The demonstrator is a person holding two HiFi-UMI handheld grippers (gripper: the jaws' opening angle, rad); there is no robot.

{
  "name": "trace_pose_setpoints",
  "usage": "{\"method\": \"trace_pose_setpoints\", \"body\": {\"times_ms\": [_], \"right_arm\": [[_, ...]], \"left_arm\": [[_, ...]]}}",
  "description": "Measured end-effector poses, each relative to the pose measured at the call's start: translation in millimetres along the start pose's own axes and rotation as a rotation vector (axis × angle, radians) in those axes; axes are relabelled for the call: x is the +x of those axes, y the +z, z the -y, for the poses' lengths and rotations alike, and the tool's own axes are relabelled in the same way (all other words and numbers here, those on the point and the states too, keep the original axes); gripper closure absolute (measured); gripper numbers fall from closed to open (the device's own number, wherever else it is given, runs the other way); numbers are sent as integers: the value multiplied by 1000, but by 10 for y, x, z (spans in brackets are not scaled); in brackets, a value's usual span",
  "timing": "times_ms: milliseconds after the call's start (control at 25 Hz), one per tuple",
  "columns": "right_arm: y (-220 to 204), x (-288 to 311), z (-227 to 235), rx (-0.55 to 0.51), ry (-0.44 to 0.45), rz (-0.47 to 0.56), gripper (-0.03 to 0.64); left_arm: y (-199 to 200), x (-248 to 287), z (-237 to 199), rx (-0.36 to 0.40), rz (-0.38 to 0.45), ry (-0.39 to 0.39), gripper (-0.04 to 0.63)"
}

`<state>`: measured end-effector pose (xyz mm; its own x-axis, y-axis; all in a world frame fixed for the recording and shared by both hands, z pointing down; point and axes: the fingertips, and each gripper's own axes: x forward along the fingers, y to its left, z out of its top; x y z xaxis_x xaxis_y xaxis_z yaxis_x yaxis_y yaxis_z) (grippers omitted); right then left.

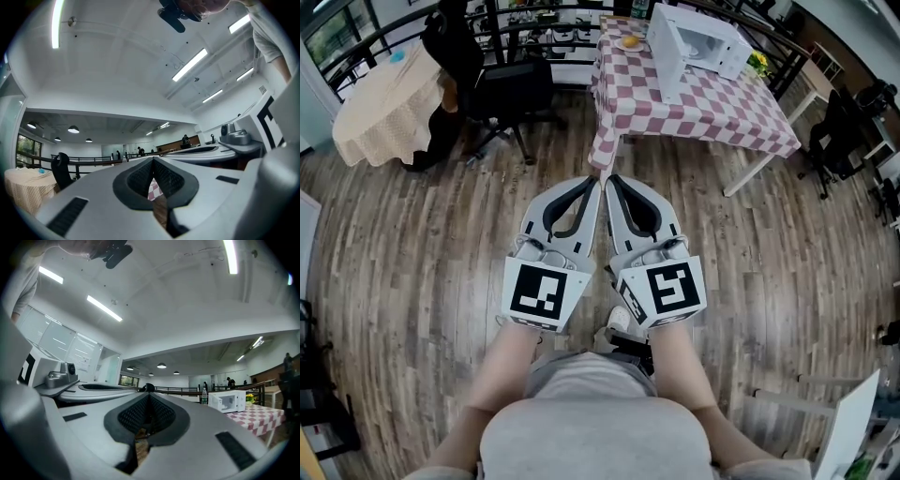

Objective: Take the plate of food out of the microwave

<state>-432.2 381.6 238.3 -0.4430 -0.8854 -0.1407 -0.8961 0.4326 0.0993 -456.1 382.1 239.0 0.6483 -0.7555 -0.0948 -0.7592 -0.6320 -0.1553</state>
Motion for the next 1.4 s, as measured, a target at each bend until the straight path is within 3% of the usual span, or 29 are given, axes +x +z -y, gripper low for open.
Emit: {"method": "trace_pose_setpoints", "body": {"times_ms": [920,1400], "right_arm": [[-233,-215,2003,-27,-96,-39,595],[-386,-143,2654,-13,-166,-51,595]], "left_arm": [[-19,1818,891,-17,28,-46,594],[-123,2402,973,-30,26,-69,594]]}}
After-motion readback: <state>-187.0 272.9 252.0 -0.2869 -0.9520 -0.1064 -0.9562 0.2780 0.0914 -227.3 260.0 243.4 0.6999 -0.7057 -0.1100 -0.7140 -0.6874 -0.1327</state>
